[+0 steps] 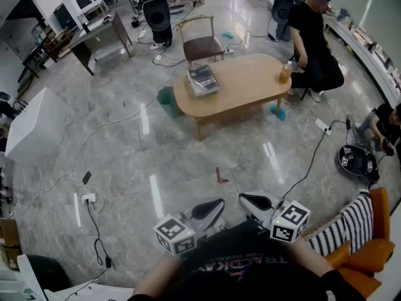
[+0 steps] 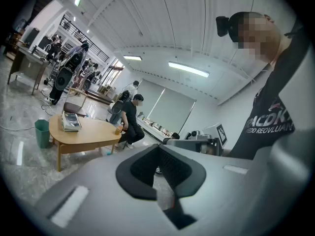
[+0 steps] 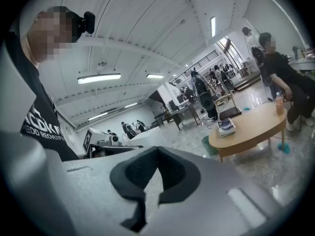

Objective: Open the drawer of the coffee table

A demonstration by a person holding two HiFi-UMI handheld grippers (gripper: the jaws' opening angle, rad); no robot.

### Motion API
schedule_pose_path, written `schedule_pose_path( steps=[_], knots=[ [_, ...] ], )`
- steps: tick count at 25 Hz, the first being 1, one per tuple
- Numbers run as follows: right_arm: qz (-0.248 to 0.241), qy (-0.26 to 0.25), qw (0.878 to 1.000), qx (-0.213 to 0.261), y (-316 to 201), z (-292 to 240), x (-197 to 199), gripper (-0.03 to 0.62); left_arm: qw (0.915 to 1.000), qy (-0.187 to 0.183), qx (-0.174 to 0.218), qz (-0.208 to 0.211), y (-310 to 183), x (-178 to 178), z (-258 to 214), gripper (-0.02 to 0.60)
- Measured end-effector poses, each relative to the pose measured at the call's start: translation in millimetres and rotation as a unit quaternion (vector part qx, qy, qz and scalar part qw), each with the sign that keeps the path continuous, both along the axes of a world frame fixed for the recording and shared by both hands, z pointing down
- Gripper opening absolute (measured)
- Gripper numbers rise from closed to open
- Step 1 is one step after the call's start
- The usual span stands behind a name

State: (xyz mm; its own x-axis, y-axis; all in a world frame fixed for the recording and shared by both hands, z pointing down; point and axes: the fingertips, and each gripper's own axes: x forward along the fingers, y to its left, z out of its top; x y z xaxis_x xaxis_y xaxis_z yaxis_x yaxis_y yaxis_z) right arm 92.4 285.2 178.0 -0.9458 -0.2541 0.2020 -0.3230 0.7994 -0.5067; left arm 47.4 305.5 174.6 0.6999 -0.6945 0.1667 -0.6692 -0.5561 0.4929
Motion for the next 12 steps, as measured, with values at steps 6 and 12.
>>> schedule_pose_path(
  steps=[6,12],
  knots=[
    [-0.001,0.0,1.0,0.0,-2.3,-0.6,-2.9,0.002,1.0,0.0,0.0,0.0,-2.2,-2.1,-1.4,0.003],
    [-0.002,-0.001,1.0,-0.001,-4.4,1.2,-4.1,0.002,1.0,0.0,-0.001,-0.001,-3.4,-3.4,-0.1,0.003]
  ],
)
